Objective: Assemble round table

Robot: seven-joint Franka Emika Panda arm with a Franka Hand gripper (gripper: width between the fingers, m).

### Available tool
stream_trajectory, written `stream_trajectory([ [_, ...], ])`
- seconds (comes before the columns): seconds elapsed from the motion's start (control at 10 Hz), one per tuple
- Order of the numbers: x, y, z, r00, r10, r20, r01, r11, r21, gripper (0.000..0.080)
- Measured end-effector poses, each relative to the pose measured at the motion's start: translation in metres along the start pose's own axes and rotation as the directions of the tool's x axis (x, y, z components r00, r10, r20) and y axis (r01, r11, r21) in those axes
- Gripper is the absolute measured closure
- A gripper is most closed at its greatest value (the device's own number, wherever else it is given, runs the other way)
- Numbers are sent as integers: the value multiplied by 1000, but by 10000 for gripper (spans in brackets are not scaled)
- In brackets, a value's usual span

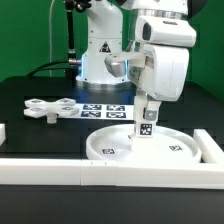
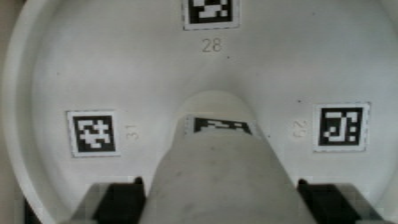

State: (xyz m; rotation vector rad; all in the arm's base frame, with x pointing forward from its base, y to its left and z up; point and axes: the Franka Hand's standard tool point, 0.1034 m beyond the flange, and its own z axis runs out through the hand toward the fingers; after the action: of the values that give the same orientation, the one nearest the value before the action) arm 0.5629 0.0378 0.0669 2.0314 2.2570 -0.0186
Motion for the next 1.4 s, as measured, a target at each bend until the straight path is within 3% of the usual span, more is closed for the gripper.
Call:
stream_trajectory([
  [0.3,0,-1,1,998,70,1,-70,998,6,393],
  [0.5,1,-1,1,943,333,26,-334,941,51,393],
  [0.7,4,-6,0,819,568,84,-574,814,94,392],
  [1.2,4,-5,0,612,784,108,-791,608,67,390],
  [1.3,4,-5,0,551,827,111,-834,548,60,390],
  [1.4,1,-5,1,404,911,84,-915,399,68,390],
])
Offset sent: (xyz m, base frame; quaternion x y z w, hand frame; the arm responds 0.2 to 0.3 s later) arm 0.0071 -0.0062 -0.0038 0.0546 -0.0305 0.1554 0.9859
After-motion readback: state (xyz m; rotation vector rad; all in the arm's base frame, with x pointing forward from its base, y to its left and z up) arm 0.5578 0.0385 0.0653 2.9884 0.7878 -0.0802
